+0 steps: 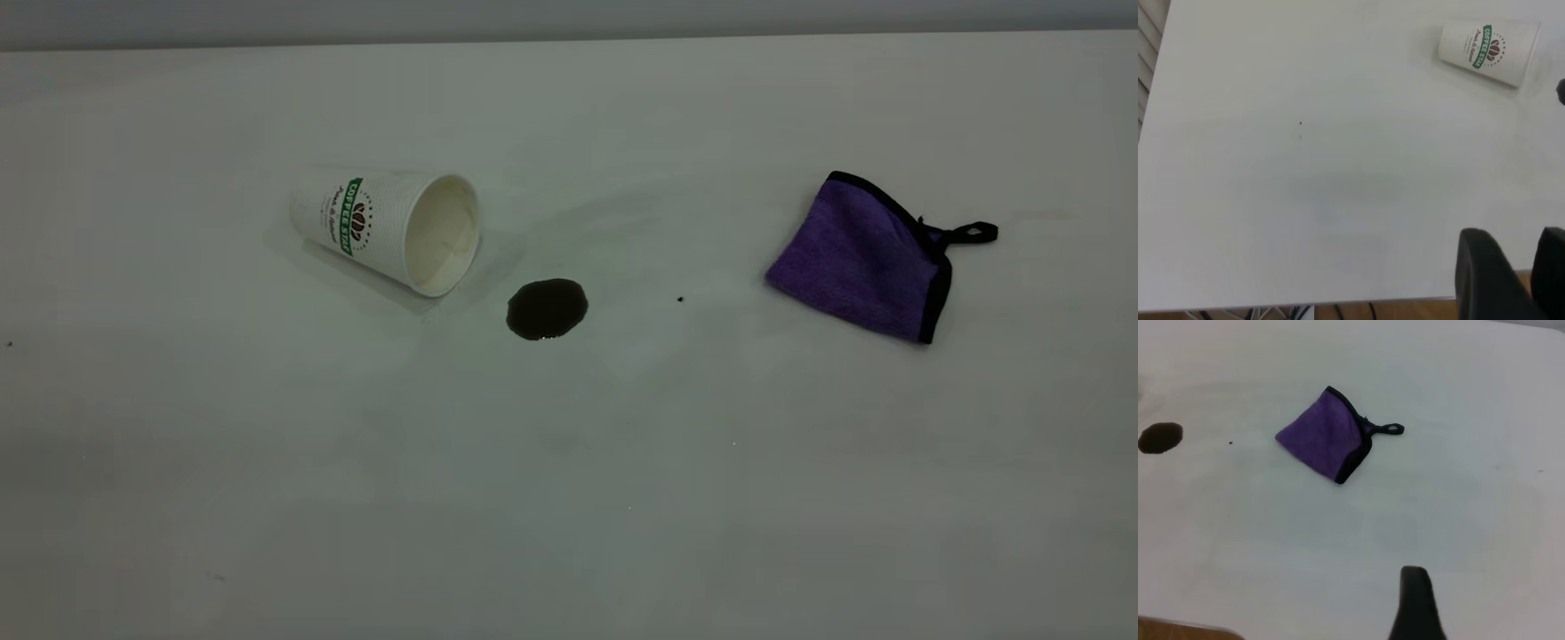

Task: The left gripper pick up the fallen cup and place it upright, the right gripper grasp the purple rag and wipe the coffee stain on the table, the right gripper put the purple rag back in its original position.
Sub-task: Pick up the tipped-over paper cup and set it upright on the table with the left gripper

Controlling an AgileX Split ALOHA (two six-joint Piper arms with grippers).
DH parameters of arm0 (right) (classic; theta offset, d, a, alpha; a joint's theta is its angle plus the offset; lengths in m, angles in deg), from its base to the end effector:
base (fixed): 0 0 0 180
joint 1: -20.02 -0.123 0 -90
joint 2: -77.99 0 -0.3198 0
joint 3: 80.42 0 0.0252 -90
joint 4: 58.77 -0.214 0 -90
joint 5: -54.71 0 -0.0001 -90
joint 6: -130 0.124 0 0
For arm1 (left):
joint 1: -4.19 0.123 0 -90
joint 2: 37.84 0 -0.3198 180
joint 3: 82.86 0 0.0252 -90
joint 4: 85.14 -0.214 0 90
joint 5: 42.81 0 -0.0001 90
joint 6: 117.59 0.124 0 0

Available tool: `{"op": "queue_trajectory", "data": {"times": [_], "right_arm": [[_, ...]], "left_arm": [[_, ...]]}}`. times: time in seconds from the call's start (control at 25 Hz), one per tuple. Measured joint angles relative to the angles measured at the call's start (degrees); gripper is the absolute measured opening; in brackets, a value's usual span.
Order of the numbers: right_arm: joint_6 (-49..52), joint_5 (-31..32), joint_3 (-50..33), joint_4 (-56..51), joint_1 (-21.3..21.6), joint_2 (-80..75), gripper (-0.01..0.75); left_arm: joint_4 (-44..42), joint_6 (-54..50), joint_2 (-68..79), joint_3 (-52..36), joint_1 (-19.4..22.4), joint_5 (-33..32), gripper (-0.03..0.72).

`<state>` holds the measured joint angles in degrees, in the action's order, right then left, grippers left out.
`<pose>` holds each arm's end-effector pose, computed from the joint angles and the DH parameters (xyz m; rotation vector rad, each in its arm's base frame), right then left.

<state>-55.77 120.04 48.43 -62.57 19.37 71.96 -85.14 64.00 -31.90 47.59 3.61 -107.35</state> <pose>-0.0475 0.0069 0.2272 -0.1254 2.1327 0.0282 -0.0487 0.0005 0.2360 0.0397 2.0946 0.0107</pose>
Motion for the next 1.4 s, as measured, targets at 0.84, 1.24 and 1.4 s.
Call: {"op": "queue_trajectory", "data": {"times": [0.84, 1.24, 1.4], "right_arm": [[0.0, 0.0, 0.0, 0.0, 0.0, 0.0, 0.589], [0.0, 0.0, 0.0, 0.0, 0.0, 0.0, 0.589], [0.0, 0.0, 0.0, 0.0, 0.0, 0.0, 0.589]], "left_arm": [[-2.99, -2.68, 67.45, 24.5, -4.26, 16.25, 0.658], [-29.11, -29.07, 99.74, 39.21, -29.96, 18.39, 0.683], [-35.85, -35.12, 111.0, 45.38, -36.58, 17.21, 0.675]]}}
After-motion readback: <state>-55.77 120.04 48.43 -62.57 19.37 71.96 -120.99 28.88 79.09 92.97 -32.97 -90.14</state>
